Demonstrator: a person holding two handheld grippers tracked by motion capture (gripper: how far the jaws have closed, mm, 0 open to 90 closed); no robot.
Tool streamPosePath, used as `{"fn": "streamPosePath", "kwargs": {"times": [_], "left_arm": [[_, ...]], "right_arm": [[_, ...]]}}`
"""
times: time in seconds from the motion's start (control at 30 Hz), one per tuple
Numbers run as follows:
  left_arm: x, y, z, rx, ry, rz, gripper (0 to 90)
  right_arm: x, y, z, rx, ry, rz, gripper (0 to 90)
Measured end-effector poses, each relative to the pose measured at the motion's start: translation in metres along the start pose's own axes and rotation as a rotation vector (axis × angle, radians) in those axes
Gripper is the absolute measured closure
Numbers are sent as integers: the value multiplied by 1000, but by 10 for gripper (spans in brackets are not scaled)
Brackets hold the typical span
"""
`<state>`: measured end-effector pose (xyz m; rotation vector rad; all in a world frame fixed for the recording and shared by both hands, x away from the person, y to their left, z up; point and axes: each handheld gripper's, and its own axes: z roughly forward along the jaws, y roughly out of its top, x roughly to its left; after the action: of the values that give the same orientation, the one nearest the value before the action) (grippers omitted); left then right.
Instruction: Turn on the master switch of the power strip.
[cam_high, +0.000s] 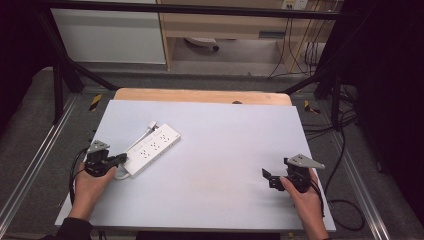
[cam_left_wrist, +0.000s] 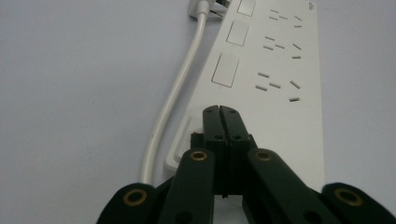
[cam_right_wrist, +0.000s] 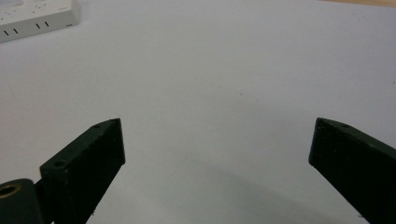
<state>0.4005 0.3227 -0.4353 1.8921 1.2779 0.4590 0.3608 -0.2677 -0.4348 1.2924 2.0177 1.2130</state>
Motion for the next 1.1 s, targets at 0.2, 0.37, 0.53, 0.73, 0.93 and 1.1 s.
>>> {"fn": "streamPosePath", "kwargs": {"times": [0.2,0.37,0.53,0.73,0.93,1.1], "left_arm": [[0,0,0,-2,2,3,900],[0,0,0,-2,4,6,900],[0,-1,0,-6,0,2,900],[0,-1,0,-8,1,2,900],[0,-1,0,-12,0,3,900],[0,-1,0,-20,0,3,900]], "right_arm": [[0,0,0,0,-1,1,40],[0,0,0,-1,-1,-1,40],[0,0,0,-1,-1,0,40],[0,0,0,-3,-2,-3,40],[0,0,0,-3,-2,-2,40],[0,0,0,-2,-1,-4,40]]}}
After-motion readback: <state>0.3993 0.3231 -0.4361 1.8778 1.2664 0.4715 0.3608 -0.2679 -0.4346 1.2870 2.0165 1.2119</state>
